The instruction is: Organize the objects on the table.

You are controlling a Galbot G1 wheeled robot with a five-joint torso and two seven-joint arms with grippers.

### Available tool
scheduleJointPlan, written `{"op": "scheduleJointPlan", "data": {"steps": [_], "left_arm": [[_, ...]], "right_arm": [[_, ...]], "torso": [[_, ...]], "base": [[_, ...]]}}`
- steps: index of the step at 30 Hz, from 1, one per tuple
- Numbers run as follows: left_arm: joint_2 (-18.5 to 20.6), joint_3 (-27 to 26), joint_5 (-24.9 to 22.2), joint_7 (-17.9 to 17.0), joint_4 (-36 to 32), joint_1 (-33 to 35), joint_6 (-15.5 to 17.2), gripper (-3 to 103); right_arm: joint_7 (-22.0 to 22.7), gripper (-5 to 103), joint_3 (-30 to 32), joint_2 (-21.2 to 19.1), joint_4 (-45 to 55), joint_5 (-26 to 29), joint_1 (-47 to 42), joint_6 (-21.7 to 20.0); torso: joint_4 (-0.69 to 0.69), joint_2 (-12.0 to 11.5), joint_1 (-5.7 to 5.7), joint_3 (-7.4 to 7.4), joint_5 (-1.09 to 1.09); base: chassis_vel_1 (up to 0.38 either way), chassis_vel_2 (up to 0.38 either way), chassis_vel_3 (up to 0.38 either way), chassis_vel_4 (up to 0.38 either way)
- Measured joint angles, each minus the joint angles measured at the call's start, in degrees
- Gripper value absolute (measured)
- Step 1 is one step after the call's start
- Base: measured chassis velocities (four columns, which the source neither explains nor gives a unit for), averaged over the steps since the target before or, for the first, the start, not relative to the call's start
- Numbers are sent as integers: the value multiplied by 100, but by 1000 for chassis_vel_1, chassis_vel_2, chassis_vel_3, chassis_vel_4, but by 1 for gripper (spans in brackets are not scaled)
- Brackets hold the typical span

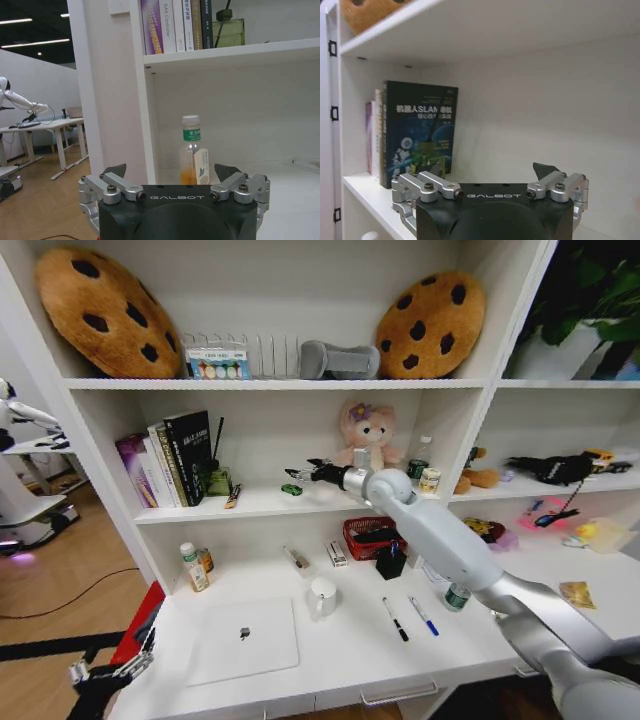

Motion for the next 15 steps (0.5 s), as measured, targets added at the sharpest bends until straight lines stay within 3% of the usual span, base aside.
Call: {"op": "scheduleJointPlan", "data": {"steps": [4,7,8,10,11,13,14,15], "left_arm": [[0,39,34,-2,-47,0,4,99],[-1,28,53,-14,-89,32,5,97],[-1,28,53,-14,-89,32,5,97],[7,18,56,-20,-104,40,4,98],[7,18,56,-20,-104,40,4,98],[9,41,76,-34,-162,47,4,98],[9,41,76,-34,-162,47,4,98],[10,56,97,-36,-189,58,4,98]], "right_arm": [[239,100,531,-390,773,75,-624,-27],[297,100,1513,-1115,1856,-78,-2119,195],[297,100,1513,-1115,1856,-78,-2119,195],[321,100,2468,-1466,2488,-379,-3444,488],[321,100,2468,-1466,2488,-379,-3444,488],[372,100,3483,-1375,2924,-685,-5102,675],[372,100,3483,-1375,2924,-685,-5102,675],[399,100,3864,-1218,3026,-901,-5772,760]], "torso": [[3,0,0,0,-1],[-2,0,0,0,3],[-2,0,0,0,3],[-2,1,-1,-1,-3],[-2,1,-1,-1,-3],[0,1,-1,-1,4],[0,1,-1,-1,4],[0,1,-1,-1,1]], "base": [[0,0,0,0],[0,0,0,0],[0,0,0,0],[0,0,0,0],[0,0,0,0],[0,0,0,0],[0,0,0,0],[0,0,0,0]]}}
